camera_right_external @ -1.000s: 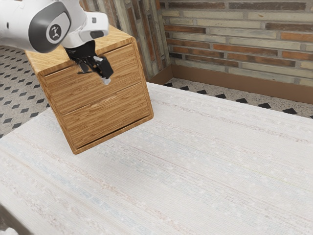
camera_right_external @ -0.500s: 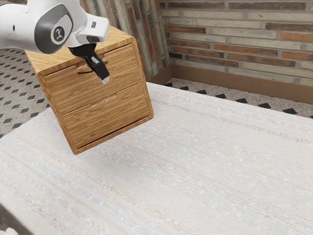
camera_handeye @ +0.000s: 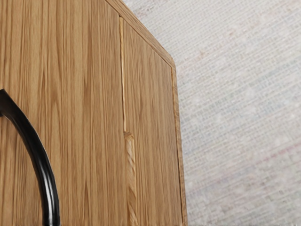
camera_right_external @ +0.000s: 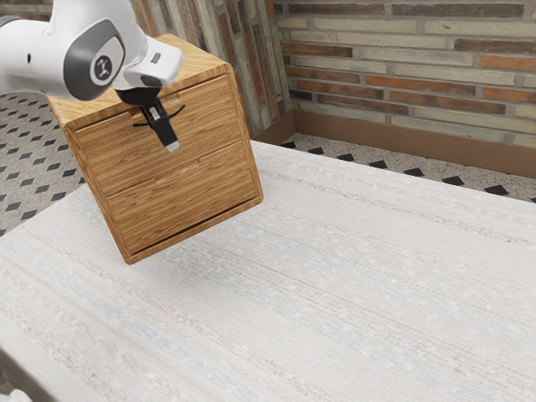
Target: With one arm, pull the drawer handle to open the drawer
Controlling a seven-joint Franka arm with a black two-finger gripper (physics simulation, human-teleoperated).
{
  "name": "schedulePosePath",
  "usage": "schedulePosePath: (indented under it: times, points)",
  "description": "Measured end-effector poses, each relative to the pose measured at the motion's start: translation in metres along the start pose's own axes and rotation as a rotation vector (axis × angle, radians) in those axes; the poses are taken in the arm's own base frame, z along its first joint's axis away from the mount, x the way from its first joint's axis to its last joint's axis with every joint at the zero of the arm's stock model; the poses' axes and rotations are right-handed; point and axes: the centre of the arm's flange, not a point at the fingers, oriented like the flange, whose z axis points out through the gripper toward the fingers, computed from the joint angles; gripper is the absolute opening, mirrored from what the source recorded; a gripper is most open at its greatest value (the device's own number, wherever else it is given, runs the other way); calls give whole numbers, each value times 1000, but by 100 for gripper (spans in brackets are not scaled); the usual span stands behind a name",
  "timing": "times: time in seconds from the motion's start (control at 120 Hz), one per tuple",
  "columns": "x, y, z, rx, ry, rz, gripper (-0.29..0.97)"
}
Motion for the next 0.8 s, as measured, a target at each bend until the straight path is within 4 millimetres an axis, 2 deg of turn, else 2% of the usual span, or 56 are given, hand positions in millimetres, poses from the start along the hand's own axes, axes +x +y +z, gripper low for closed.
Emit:
schedulePosePath:
  times: [0.35,0.533,0.65,0.8]
  points:
    - [-3,0,6,-24,12,39,67]
    - [-5,6,4,-44,24,36,59]
    - [-6,9,-1,-53,34,21,45]
    - [-5,19,-6,-62,40,10,40]
